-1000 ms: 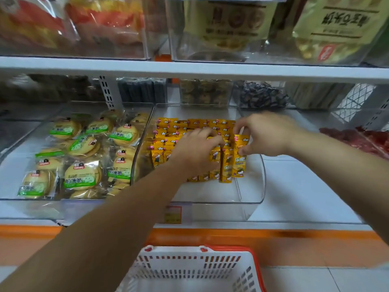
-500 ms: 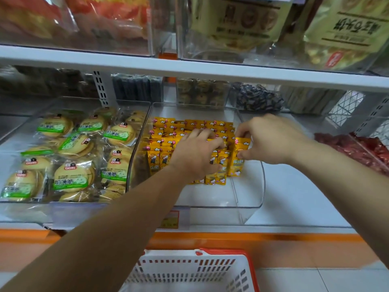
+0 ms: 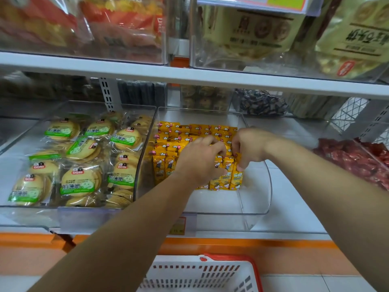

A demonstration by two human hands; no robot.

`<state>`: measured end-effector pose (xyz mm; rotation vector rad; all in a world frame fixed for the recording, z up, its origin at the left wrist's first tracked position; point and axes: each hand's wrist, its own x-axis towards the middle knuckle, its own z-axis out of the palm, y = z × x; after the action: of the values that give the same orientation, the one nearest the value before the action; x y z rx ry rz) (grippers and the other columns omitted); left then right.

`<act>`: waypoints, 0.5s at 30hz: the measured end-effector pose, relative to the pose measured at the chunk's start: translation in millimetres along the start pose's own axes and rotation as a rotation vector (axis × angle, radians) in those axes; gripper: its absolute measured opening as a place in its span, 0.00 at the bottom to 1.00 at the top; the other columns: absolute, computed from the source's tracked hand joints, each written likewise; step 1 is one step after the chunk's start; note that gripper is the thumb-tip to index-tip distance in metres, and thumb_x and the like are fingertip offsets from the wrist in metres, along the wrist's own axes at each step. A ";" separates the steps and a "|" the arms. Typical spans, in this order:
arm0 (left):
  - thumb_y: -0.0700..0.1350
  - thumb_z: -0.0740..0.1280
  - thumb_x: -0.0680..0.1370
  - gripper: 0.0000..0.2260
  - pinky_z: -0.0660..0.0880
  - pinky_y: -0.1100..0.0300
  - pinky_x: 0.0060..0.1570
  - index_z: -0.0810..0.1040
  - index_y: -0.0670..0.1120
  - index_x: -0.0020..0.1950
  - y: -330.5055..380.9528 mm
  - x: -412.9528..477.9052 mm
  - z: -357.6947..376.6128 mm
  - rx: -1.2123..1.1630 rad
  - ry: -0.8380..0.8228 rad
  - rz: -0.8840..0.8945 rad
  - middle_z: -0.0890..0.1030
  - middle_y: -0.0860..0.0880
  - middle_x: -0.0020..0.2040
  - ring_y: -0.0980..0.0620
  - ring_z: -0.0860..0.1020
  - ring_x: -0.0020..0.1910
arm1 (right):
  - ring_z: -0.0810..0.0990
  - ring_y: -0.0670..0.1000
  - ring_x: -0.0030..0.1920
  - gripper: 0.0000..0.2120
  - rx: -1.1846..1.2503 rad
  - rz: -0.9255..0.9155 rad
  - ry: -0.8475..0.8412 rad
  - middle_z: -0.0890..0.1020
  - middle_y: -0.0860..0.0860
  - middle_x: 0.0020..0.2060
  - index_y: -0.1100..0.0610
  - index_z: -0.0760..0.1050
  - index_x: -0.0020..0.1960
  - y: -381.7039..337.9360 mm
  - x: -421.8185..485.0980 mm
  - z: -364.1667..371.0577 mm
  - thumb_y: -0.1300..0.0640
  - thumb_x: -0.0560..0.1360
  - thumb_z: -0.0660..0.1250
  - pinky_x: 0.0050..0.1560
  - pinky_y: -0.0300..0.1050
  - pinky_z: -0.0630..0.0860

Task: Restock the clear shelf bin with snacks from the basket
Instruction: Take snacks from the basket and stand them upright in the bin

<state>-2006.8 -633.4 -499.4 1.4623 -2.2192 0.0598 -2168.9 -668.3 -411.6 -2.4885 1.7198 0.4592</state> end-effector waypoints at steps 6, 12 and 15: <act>0.61 0.76 0.71 0.24 0.68 0.57 0.54 0.75 0.56 0.63 6.6 6.8 -11.4 0.006 -0.155 -0.052 0.75 0.54 0.65 0.50 0.73 0.63 | 0.77 0.52 0.54 0.23 0.126 0.020 0.202 0.80 0.46 0.53 0.44 0.78 0.55 6.9 -29.5 2.6 0.41 0.64 0.79 0.52 0.48 0.77; 0.57 0.71 0.78 0.14 0.77 0.56 0.54 0.80 0.56 0.61 37.3 -51.5 -94.6 -0.176 -0.091 -0.027 0.82 0.56 0.59 0.56 0.79 0.56 | 0.77 0.49 0.54 0.16 0.233 -0.113 0.526 0.77 0.42 0.48 0.43 0.79 0.53 -6.0 -133.3 14.3 0.41 0.67 0.75 0.49 0.46 0.74; 0.60 0.65 0.75 0.10 0.74 0.67 0.38 0.79 0.58 0.49 51.7 -126.0 -117.2 -0.230 -0.226 0.048 0.82 0.61 0.42 0.63 0.79 0.40 | 0.75 0.42 0.46 0.16 0.380 -0.273 0.430 0.78 0.38 0.46 0.42 0.77 0.53 -29.5 -170.5 40.5 0.42 0.68 0.74 0.48 0.47 0.76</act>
<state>-1969.7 -469.4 -436.2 1.3458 -2.3463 -0.3496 -2204.8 -494.4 -403.8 -2.5878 1.3699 -0.4142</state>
